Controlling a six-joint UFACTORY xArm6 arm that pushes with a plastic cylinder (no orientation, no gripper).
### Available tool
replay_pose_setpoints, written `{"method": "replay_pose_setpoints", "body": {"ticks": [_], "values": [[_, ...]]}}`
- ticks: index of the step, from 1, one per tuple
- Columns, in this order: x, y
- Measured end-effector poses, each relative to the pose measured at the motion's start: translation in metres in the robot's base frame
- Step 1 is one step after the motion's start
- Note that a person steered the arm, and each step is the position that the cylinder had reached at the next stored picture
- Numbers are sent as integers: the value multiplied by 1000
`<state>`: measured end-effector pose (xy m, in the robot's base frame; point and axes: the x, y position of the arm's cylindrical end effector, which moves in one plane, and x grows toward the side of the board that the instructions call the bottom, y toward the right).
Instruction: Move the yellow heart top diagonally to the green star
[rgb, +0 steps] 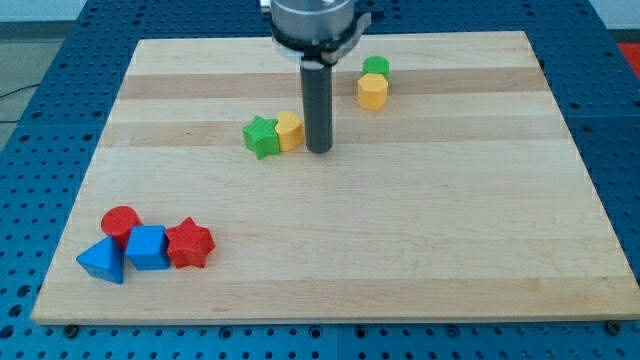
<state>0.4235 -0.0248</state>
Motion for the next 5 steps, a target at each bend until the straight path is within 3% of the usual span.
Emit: {"method": "replay_pose_setpoints", "body": {"ticks": [1,3,4,5], "values": [[-9,-54],[-70,-73],[-2,-64],[-25,-44]]}}
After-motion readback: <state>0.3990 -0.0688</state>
